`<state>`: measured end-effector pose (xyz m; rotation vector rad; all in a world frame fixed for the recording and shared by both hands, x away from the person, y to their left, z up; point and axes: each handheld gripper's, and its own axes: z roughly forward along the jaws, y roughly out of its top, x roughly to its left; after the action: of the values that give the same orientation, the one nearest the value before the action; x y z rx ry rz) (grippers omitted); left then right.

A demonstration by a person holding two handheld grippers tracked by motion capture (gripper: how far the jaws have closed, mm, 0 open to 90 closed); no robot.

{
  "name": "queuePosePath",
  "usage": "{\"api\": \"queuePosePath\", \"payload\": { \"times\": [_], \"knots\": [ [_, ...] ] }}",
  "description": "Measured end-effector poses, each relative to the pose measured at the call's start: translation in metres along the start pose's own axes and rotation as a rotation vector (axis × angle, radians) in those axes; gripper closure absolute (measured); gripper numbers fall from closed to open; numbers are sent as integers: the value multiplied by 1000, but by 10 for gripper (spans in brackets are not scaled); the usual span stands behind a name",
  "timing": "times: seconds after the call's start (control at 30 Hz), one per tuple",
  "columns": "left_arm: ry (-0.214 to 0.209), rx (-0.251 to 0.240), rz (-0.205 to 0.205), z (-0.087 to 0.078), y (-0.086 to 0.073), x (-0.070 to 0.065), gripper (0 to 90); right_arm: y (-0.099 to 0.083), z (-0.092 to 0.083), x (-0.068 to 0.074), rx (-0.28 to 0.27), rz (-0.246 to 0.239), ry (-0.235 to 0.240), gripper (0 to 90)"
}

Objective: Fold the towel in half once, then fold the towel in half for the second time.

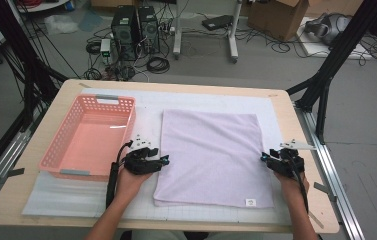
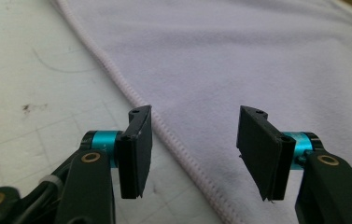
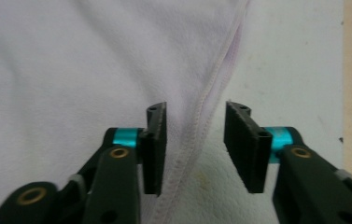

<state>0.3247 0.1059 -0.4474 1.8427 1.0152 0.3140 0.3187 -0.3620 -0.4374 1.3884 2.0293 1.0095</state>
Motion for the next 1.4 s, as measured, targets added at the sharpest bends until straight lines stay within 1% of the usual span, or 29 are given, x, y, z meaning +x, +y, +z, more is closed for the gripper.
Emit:
{"api": "queuePosePath", "payload": {
  "times": [0.03, 0.07, 0.1, 0.17, 0.2, 0.23, 0.27, 0.3, 0.37, 0.4, 0.43, 0.47, 0.53, 0.6, 0.63, 0.73, 0.77, 0.87, 0.97, 1.0, 1.07, 1.17, 1.23, 1.27, 1.33, 1.4],
  "knots": [
    [-4, -14, 1, -1, 0, -1, 438, -1, -4, 0, -12, -3, 7, 505],
    [-9, -28, -1, -2, 1, -1, 419, -2, -7, -1, -20, 1, 28, 479],
    [-12, -42, -10, -4, 1, 0, 389, -4, -10, -1, -37, 3, 56, 473],
    [-32, -76, -16, -6, 2, 0, 319, -8, -15, -1, -50, -22, 73, 476],
    [-41, -85, -7, -8, 2, -1, 277, -8, -17, -1, -64, -43, 78, 459],
    [-50, -101, -6, -8, 2, -1, 234, -7, -18, -1, -82, -49, 89, 428],
    [-51, -113, -10, -9, 3, -2, 201, -6, -20, 0, -101, -45, 98, 380],
    [-60, -124, -1, -10, 3, -2, 187, -5, -23, 0, -127, -40, 107, 330],
    [-72, -132, -1, -10, 4, -2, 187, -3, -29, 3, -181, -39, 98, 260],
    [-72, -139, 1, -11, 4, -3, 186, -3, -32, 3, -211, -49, 100, 242],
    [-73, -147, 12, -11, 4, -3, 187, -2, -36, 4, -230, -48, 108, 216],
    [-84, -153, 16, -12, 5, -4, 186, -2, -40, 6, -245, -46, 115, 203],
    [-86, -165, 16, -12, 5, -4, 187, -2, -46, 8, -268, -72, 121, 196],
    [-87, -161, 11, -11, 5, -3, 187, -3, -51, 10, -269, -92, 119, 188],
    [-87, -161, 16, -11, 5, -3, 187, -4, -53, 10, -268, -98, 117, 187],
    [-84, -168, 14, -12, 6, -3, 188, -5, -53, 5, -271, -81, 110, 176],
    [-82, -166, 10, -13, 6, -3, 188, -5, -53, 4, -272, -68, 112, 175],
    [-79, -172, 9, -15, 6, -2, 188, -4, -53, 2, -275, -57, 117, 174],
    [-75, -164, 15, -16, 6, -3, 188, -3, -51, 3, -265, -60, 133, 175],
    [-74, -163, 16, -16, 6, -3, 188, -2, -50, 3, -261, -63, 131, 175],
    [-77, -171, 26, -18, 6, -5, 188, -1, -48, 4, -259, -66, 137, 175],
    [-80, -180, 26, -19, 8, -4, 187, 0, -48, 4, -253, -68, 138, 175],
    [-77, -178, 24, -19, 10, -4, 187, 0, -47, 3, -249, -62, 145, 175],
    [-80, -186, 25, -20, 12, -3, 188, 0, -47, 3, -243, -58, 153, 175],
    [-83, -199, 21, -23, 14, -3, 192, 0, -47, 1, -233, -58, 154, 175],
    [-82, -197, 23, -23, 14, -2, 192, 0, -46, -1, -225, -48, 167, 175]
  ]
}}
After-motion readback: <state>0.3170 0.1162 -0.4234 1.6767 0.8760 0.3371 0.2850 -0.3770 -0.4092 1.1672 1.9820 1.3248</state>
